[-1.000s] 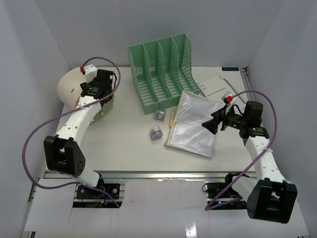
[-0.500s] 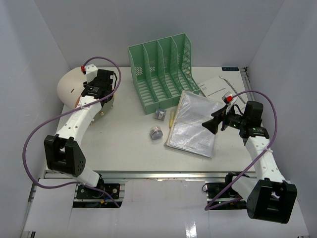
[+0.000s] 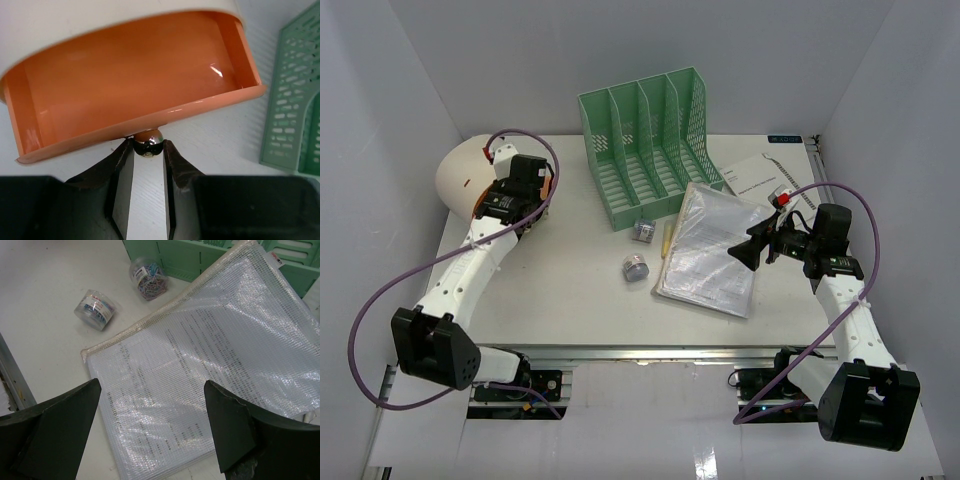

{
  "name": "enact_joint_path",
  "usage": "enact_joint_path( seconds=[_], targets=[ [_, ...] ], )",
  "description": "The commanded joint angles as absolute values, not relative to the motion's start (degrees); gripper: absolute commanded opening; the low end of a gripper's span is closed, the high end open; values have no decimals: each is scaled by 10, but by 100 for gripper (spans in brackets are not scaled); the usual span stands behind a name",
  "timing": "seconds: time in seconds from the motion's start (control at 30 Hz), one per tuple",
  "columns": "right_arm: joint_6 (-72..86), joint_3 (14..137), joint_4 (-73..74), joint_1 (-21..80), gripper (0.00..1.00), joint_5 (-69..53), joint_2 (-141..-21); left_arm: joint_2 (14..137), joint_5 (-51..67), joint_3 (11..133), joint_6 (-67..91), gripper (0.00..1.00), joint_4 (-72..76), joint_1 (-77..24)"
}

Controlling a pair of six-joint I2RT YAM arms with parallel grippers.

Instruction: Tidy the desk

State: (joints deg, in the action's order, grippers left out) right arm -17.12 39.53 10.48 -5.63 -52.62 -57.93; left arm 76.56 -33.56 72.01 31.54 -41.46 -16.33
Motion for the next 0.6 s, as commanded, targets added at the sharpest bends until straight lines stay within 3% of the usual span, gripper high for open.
enact_joint_path(
  seconds=[0.0,0.23,0.33,0.43,0.57],
  targets=[
    [-172,401,91,-61,90,-529,-572,726,-242,704,342,7,-418,-177],
    [-173,400,90,-62,90,-529,-572,722,-226,700,344,6,-418,-183],
    [-173,400,91,-64,90,-529,-572,726,-232,698,345,14,-420,-183],
    [-173,400,91,-64,90,-529,-571,722,-228,700,346,35,-419,-182],
    [-174,400,91,-65,90,-530,-572,708,-199,709,324,78,-416,-183]
  ],
)
